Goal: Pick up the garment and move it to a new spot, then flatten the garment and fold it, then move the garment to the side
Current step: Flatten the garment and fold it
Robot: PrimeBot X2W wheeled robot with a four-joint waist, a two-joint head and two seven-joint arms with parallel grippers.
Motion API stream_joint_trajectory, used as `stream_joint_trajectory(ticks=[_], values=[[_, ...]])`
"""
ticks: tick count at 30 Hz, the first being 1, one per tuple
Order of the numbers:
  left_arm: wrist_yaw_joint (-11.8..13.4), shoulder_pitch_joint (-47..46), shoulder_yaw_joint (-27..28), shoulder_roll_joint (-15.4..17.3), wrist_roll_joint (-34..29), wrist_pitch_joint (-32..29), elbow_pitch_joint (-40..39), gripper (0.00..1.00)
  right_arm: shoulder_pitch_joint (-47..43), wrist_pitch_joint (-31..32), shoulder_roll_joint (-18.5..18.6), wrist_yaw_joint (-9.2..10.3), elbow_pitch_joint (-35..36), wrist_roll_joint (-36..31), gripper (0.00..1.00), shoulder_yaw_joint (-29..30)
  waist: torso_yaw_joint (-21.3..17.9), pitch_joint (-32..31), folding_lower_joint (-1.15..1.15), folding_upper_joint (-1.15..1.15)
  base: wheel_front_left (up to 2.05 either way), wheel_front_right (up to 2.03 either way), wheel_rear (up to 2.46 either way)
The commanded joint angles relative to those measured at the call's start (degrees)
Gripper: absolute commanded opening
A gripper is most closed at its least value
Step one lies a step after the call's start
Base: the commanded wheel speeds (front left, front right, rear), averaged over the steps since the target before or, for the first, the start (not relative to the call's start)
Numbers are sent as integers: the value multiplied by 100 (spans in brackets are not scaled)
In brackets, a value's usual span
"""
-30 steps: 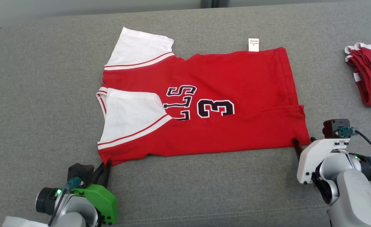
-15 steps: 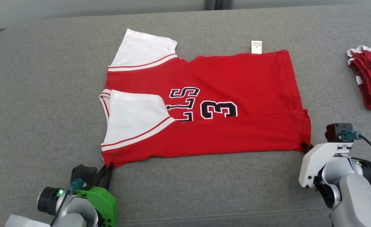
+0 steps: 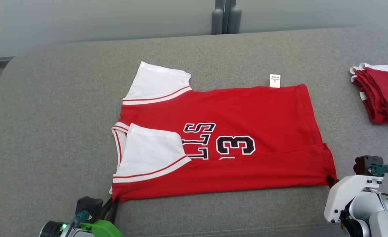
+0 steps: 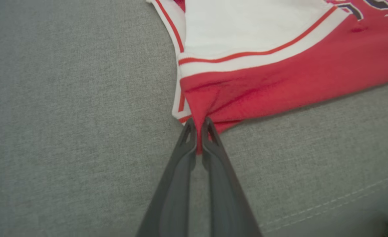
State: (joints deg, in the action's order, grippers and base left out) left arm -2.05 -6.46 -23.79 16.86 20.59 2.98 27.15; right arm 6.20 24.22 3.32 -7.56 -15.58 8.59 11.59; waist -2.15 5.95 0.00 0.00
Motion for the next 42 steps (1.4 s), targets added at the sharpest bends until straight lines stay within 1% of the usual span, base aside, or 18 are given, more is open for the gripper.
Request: stream_joint_trajectory(ticks=[1, 13, 19, 20, 21, 22, 23, 27, 29, 34, 35, 37, 38, 42], values=[[70, 160, 11, 52, 28, -43, -83, 0, -143, 36, 27, 15, 78, 9, 0, 75, -8, -66, 0, 0, 0, 0, 0], [250, 674, -77, 57, 121, -177, -608, 0, -640, 240, -30, 14, 526, 60, 0, 250, 59, -211, 0, 0, 0, 0, 0], [324, 806, -108, -3, 181, -178, -734, 0, -798, 272, -36, 13, 544, 292, 0, 139, 64, -266, 0, 0, 0, 0, 0], [327, 831, -96, -22, 220, -201, -724, 0, -821, 255, -37, 13, 538, 317, 43, 113, 62, -282, 0, 0, 0, 0, 0], [339, 851, -98, -29, 228, -226, -712, 5, -842, 240, -38, 13, 528, 329, 100, 91, 59, -298, 0, 0, 0, 0, 0], [362, 854, -91, -31, 228, -172, -728, 42, -858, 220, -37, 13, 523, 320, 100, 79, 59, -315, 0, 0, 0, 0, 0], [390, 862, -74, -40, 237, -147, -725, 100, -859, 169, -37, 12, 529, 274, 100, 67, 61, -335, 0, 0, 0, 0, 0], [539, 871, 78, -122, 314, 101, -754, 100, -855, -113, -39, 11, 545, 244, 100, 44, 86, -437, 0, 0, 0, 0, 0], [581, 912, 271, -267, 537, 311, -792, 100, -871, -312, -40, 11, 569, 286, 100, 39, 119, -497, 0, 0, 0, 0, 0], [577, 823, 688, -511, 910, 959, -935, 100, -919, -1051, -40, 11, 686, 473, 100, -196, 225, -624, 0, 0, 0, 0, 0], [542, 772, 743, -504, 892, 1039, -968, 100, -920, -1209, -39, 11, 700, 554, 100, -254, 243, -645, 0, 0, 0, 0, 0], [465, 678, 901, -623, 1003, 1152, -1078, 100, -908, -1507, -41, 11, 715, 682, 100, -408, 280, -687, 0, 0, 0, 0, 0], [437, 661, 974, -643, 1000, 1179, -1109, 100, -906, -1624, -41, 11, 680, 695, 100, -441, 295, -710, 0, 0, 0, 0, 0], [580, 607, 1198, -741, 798, 1221, -1256, 100, -762, -2062, -44, 9, 497, 765, 100, -516, 331, -804, 0, 0, 0, 0, 0]])
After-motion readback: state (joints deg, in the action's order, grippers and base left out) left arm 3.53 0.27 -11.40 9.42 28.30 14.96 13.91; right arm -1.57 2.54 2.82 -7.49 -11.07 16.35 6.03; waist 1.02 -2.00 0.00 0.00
